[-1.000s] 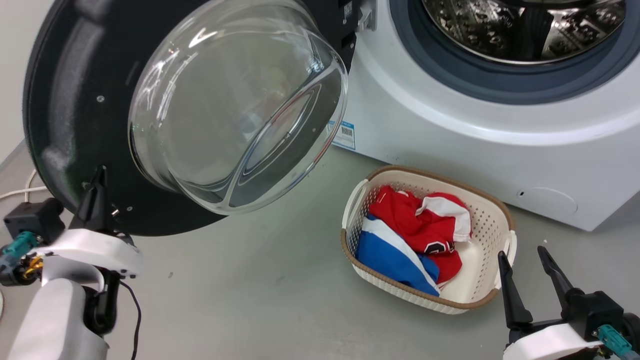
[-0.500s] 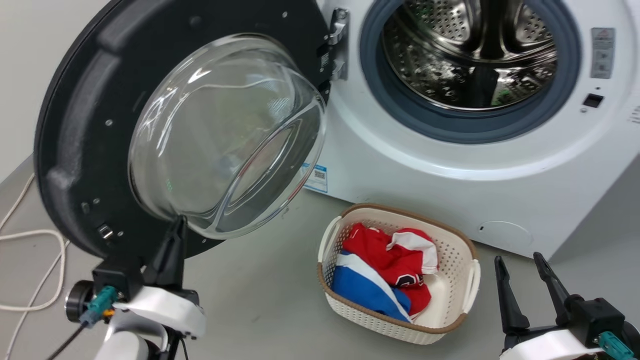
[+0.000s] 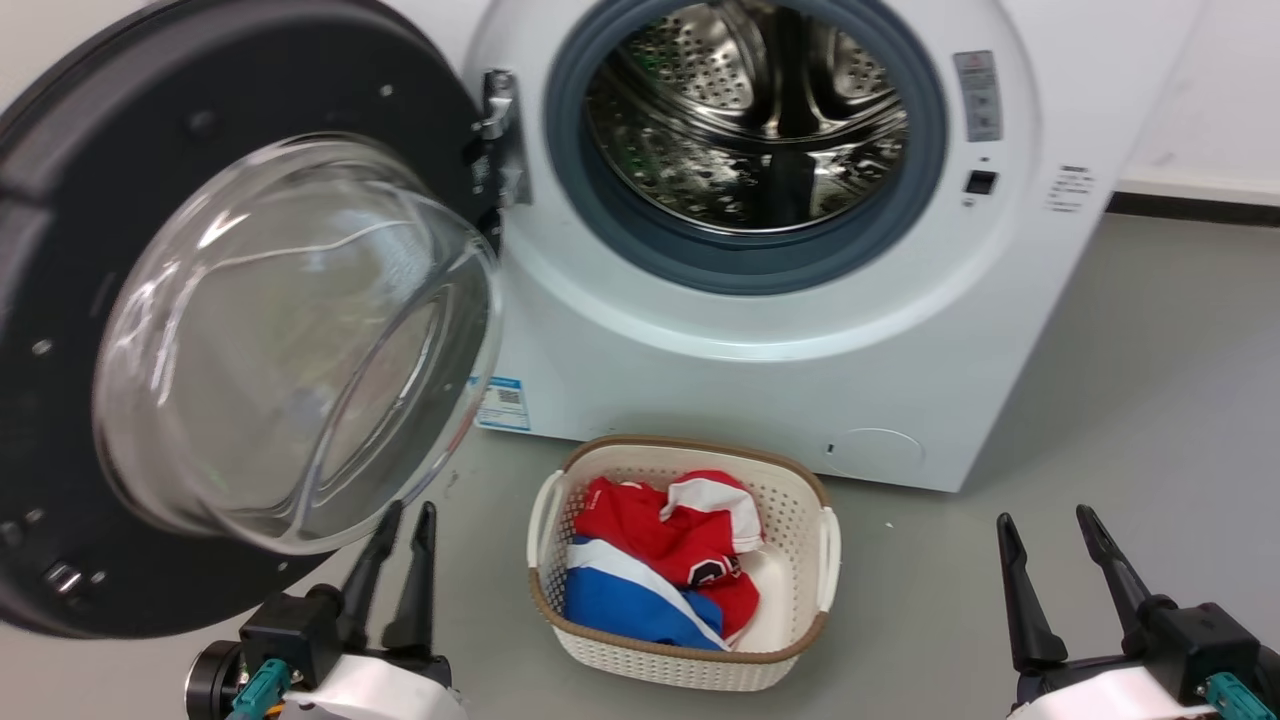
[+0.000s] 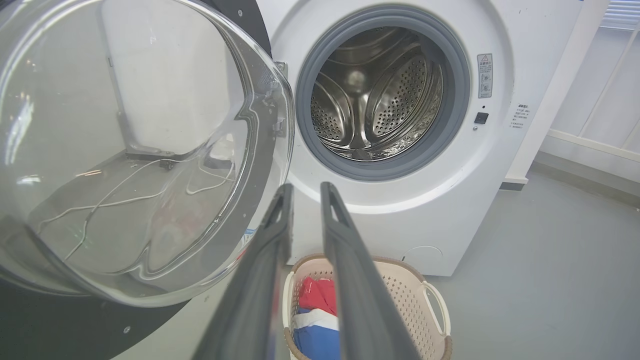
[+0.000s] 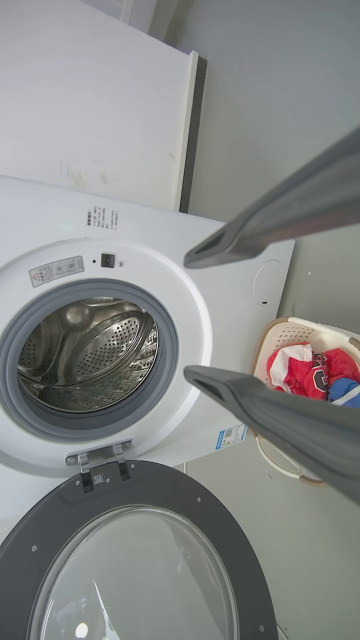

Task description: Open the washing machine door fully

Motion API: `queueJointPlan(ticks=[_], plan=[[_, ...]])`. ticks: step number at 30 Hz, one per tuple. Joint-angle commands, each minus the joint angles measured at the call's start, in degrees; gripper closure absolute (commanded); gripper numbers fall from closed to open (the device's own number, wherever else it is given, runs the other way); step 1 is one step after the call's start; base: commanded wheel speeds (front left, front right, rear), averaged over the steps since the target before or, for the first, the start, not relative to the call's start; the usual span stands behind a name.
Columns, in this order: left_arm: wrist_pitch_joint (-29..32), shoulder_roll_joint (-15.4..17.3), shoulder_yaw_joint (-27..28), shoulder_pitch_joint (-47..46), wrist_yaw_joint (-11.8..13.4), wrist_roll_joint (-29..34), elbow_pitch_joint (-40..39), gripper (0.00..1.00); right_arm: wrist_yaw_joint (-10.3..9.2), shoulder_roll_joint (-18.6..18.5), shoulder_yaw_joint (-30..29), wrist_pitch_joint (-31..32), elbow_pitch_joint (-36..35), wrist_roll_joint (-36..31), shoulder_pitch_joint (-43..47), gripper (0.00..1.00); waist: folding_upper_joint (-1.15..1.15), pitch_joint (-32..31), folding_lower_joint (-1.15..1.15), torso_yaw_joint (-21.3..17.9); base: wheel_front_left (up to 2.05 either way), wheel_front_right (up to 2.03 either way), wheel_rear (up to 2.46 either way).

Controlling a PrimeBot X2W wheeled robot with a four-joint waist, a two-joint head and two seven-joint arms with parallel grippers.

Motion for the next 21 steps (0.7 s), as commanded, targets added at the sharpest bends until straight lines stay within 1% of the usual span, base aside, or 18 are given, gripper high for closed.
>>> queueJointPlan(ticks=[1, 6, 12, 16, 21], plan=[[-0.14, -0.08, 0.38, 0.67, 0.23, 0.5, -0.34, 0.0, -0.04, 0.08, 0.18, -0.11, -0.33, 0.13, 0.29, 0.0, 0.0, -0.04, 0.0, -2.3, 0.0, 0.0, 0.0], [-0.15, -1.82, 1.89, 1.75, -0.58, 3.39, -0.69, 0.0, -0.04, 0.09, -0.34, -0.11, -0.77, -0.06, 0.45, 0.0, 0.0, 0.41, 0.0, -5.61, 0.0, 0.0, 0.0], [-0.15, -4.02, 3.61, 3.05, -1.19, 6.47, -1.3, 0.0, -0.04, 0.09, -0.43, -0.11, -0.93, 0.02, 0.43, 0.0, 0.0, 0.81, 0.0, -8.64, 0.0, 0.0, 0.0], [-0.15, -5.21, 3.97, 3.67, -1.85, 7.53, -1.29, 0.0, -0.04, 0.1, -0.42, -0.11, -0.96, 0.43, 0.69, 0.0, 0.0, 0.89, 0.0, -9.7, 0.0, 0.0, 0.0], [-0.15, -6.24, 5.16, 4.0, -2.54, 8.61, -1.43, 0.0, -0.04, 0.1, -0.53, -0.11, -1.09, 0.65, 0.82, 0.0, 0.0, 1.01, 0.0, -9.97, 0.0, 0.0, 0.0]])
